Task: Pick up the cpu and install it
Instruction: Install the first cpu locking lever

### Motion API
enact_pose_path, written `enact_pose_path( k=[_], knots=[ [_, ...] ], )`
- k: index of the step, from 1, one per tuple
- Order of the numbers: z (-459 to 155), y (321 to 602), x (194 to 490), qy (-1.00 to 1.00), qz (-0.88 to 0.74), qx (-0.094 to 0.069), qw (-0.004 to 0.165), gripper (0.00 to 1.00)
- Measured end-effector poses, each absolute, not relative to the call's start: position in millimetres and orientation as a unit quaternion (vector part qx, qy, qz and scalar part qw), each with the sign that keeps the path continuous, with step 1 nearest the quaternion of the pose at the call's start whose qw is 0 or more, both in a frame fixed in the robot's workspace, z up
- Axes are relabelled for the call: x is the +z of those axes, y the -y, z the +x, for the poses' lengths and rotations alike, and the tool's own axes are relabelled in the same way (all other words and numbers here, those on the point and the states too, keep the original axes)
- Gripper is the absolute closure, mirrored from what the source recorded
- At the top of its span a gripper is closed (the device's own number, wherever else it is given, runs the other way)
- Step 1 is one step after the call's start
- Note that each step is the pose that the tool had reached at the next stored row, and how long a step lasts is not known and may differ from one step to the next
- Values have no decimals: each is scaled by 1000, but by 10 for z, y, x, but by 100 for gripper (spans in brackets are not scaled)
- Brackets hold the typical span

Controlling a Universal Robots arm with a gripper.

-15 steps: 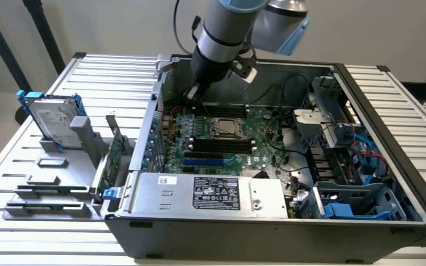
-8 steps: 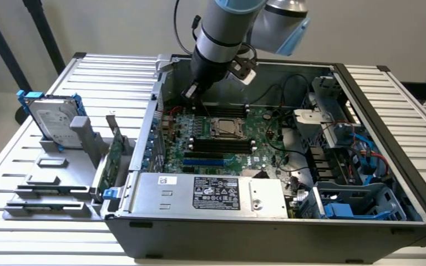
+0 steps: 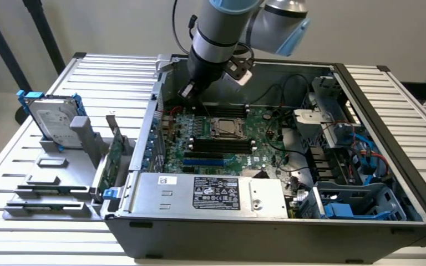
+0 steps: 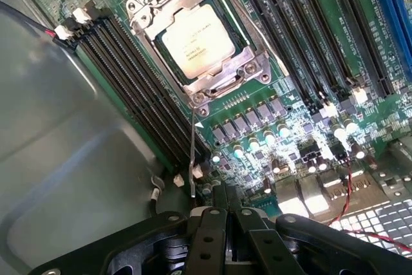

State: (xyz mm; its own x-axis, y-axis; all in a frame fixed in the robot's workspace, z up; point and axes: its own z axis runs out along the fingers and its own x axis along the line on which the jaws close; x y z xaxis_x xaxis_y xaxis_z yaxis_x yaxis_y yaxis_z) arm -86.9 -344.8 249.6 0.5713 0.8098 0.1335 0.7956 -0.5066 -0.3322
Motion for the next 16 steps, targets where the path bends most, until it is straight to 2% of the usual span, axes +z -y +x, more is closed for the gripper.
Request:
enact_pose_path(
  k=[6,16],
  knots=[
    [-918,3448,2490,452,-869,6,203,89],
    [-938,3448,2407,409,-889,-6,206,89]
  ],
)
